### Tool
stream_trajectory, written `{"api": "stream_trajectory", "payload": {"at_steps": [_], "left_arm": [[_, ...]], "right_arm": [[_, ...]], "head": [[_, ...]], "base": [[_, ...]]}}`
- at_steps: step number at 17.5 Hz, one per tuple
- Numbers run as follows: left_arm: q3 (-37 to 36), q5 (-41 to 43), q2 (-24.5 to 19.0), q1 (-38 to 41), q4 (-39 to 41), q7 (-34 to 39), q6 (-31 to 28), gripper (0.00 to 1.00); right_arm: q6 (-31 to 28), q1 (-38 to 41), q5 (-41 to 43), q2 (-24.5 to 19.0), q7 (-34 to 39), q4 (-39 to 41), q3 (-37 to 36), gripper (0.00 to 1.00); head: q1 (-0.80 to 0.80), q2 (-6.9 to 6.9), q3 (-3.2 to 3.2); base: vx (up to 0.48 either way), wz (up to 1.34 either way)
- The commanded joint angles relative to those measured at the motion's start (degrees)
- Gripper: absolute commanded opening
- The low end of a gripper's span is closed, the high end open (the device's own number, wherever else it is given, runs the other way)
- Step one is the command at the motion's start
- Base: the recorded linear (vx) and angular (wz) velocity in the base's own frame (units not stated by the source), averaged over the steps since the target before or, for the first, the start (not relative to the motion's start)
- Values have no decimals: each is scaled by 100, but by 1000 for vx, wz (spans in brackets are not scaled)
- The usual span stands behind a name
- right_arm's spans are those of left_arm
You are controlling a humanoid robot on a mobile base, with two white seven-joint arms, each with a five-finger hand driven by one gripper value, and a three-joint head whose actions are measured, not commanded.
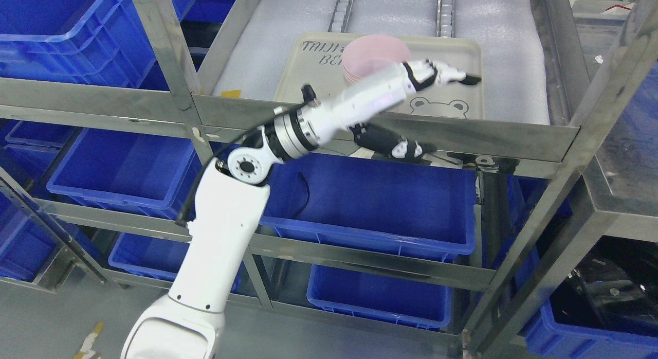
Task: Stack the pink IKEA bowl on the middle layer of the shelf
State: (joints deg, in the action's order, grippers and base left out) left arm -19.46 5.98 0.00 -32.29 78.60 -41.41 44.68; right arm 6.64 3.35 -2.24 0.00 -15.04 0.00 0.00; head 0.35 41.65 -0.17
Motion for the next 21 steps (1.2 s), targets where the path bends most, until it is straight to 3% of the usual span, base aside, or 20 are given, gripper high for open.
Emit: {"api": "stream_trajectory", "payload": {"at_steps": [1, 6, 9, 12, 17, 19, 21], "left_arm": [[-1236, 105, -100, 1741, 761, -16, 32, 79], [-552, 131, -100, 3358, 578, -7, 32, 82], [247, 123, -100, 3659, -10, 220, 32, 89], [986, 114, -100, 3660, -117, 1595, -77, 100], [1208, 88, -100, 3625, 250, 4452, -1870, 100], [1208, 9, -100, 3572, 532, 4545, -2497, 100], [1181, -201, -100, 3554, 603, 4545, -2684, 100]], "right_arm": [[-5, -1, 4, 100, 2, 100, 26, 100], [-5, -1, 4, 100, 2, 100, 26, 100], [-5, -1, 4, 100, 2, 100, 26, 100], [-5, -1, 4, 100, 2, 100, 26, 100], [-5, -1, 4, 100, 2, 100, 18, 100], [-5, -1, -5, 100, 2, 100, 18, 100], [-5, -1, -5, 100, 2, 100, 26, 100]], "head": [[0, 0, 0], [0, 0, 0], [0, 0, 0], [0, 0, 0], [0, 0, 0], [0, 0, 0], [0, 0, 0]], "base": [[0, 0], [0, 0], [0, 0], [0, 0], [0, 0], [0, 0], [0, 0]]}}
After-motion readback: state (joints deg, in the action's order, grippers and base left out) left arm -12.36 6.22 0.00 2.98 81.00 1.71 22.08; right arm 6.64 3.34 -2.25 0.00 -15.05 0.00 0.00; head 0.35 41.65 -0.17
